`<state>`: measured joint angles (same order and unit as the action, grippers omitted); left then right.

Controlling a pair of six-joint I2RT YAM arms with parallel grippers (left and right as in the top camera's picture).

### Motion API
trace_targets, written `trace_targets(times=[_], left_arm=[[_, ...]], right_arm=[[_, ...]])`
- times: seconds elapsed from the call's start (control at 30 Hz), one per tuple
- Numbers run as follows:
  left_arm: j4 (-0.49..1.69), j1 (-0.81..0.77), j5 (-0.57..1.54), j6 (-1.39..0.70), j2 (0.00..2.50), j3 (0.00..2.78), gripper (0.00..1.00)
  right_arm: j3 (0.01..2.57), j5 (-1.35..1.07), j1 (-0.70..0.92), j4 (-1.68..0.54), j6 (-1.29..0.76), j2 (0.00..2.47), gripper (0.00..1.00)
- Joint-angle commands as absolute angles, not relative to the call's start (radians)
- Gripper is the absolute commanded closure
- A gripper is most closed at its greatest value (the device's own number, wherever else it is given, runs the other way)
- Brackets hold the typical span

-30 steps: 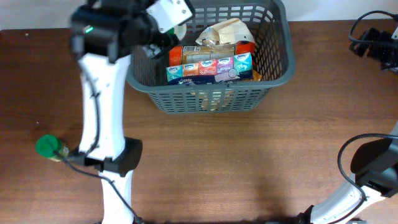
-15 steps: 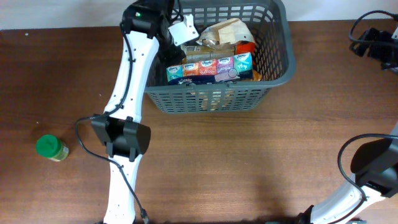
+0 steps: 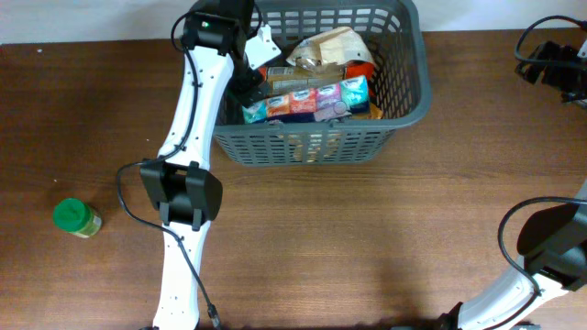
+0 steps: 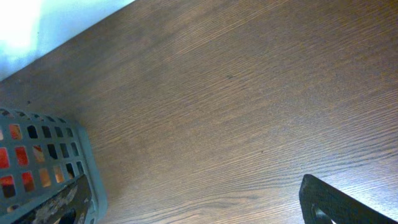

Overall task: Pack container
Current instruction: 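Move the left gripper back to the second green-lidded jar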

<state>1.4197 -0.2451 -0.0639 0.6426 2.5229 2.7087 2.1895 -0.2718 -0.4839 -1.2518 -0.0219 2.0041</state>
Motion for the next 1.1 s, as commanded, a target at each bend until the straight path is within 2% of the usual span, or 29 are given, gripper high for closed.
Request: trace_targets(times=[0.0, 0.4, 0.67, 0.83, 1.07], left_arm=[[1.433, -0.215, -0.095, 0.481, 2.477, 2.741, 0.01], [1.54, -0.161, -0.096, 0.26, 2.236, 2.875, 0.01], [1.688, 0.057, -0.096, 0.078, 2.144, 2.863, 0.01], [1.688, 0.207, 0.006, 0.044, 2.143, 2.72, 0.01], [1.688, 0.346, -0.009, 0.046, 2.143, 2.349, 0.01]], right_arm=[[2.186, -0.281, -0.484, -1.252, -0.02, 1.987, 0.02], [2.186, -0.281, -0.484, -1.252, -0.02, 1.987, 0.01], [2.186, -0.281, -0.484, -1.252, -0.02, 1.987, 0.01], [2.186, -0.281, -0.484, -1.252, -0.02, 1.987, 0.01], [2.186, -0.281, -0.484, -1.252, -0.02, 1.987, 0.01]])
